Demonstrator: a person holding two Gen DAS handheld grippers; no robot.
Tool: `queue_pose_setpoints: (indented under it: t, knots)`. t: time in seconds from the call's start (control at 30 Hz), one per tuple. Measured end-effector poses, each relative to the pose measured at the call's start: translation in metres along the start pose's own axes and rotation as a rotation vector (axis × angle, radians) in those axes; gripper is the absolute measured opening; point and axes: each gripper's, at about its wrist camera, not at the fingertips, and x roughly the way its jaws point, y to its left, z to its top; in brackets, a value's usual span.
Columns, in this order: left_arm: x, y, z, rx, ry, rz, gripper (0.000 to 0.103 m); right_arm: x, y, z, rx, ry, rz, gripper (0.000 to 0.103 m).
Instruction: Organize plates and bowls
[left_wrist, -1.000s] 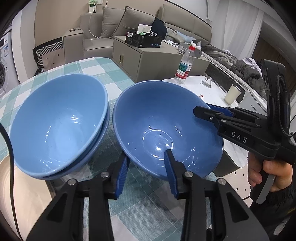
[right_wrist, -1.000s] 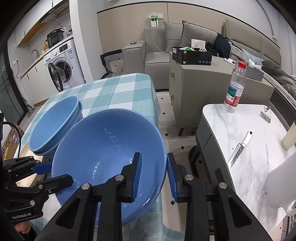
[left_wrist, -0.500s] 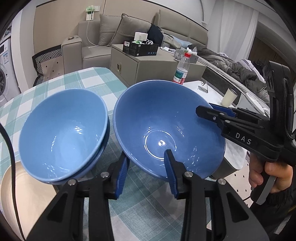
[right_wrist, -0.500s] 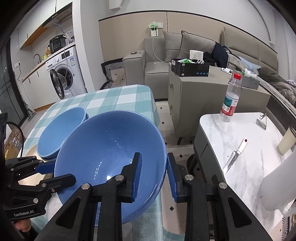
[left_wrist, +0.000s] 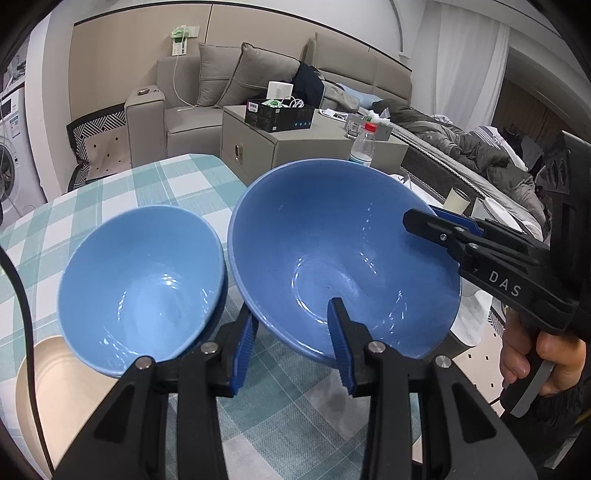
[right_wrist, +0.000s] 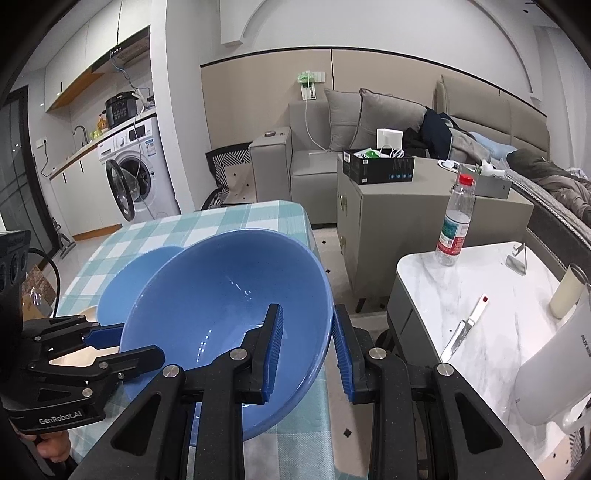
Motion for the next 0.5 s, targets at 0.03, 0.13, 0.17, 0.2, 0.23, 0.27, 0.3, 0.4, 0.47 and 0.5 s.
queue_pose_setpoints:
  t: [0.03, 0.13, 0.17, 0.2, 0.23, 0.27, 0.3, 0.4, 0.47, 0.5]
  knots:
    - [-0.001, 0.000, 0.001, 0.001, -0.003, 0.000, 0.037, -0.002, 0.001, 0.001, 0.002, -0.008, 0.002, 0.028]
    - [-0.005, 0.001, 0.003, -0.001, -0.016, 0.001, 0.037, -0.008, 0.001, 0.004, 0.012, -0.031, 0.010, 0.028]
    - [-0.006, 0.002, 0.004, -0.003, -0.018, 0.001, 0.037, -0.010, 0.002, 0.005, 0.012, -0.037, 0.010, 0.028]
    - [-0.008, 0.002, 0.004, -0.003, -0.021, 0.002, 0.037, -0.011, 0.004, 0.005, 0.010, -0.041, 0.009, 0.028]
    - [-0.009, 0.003, 0.004, -0.002, -0.024, 0.005, 0.037, -0.012, 0.006, 0.006, 0.010, -0.046, 0.009, 0.028]
    - [-0.010, 0.005, 0.006, -0.004, -0.028, 0.008, 0.037, -0.013, 0.008, 0.007, 0.011, -0.052, 0.012, 0.028]
    - [-0.011, 0.006, 0.006, -0.006, -0.031, 0.010, 0.037, -0.014, 0.009, 0.008, 0.012, -0.056, 0.015, 0.028]
    - [-0.016, 0.010, 0.008, -0.014, -0.042, 0.012, 0.037, -0.016, 0.013, 0.011, 0.014, -0.069, 0.021, 0.028]
    - [-0.019, 0.012, 0.010, -0.015, -0.053, 0.020, 0.037, -0.017, 0.017, 0.012, 0.019, -0.079, 0.027, 0.028]
    - [-0.021, 0.014, 0.010, -0.017, -0.057, 0.023, 0.037, -0.018, 0.020, 0.013, 0.021, -0.089, 0.031, 0.028]
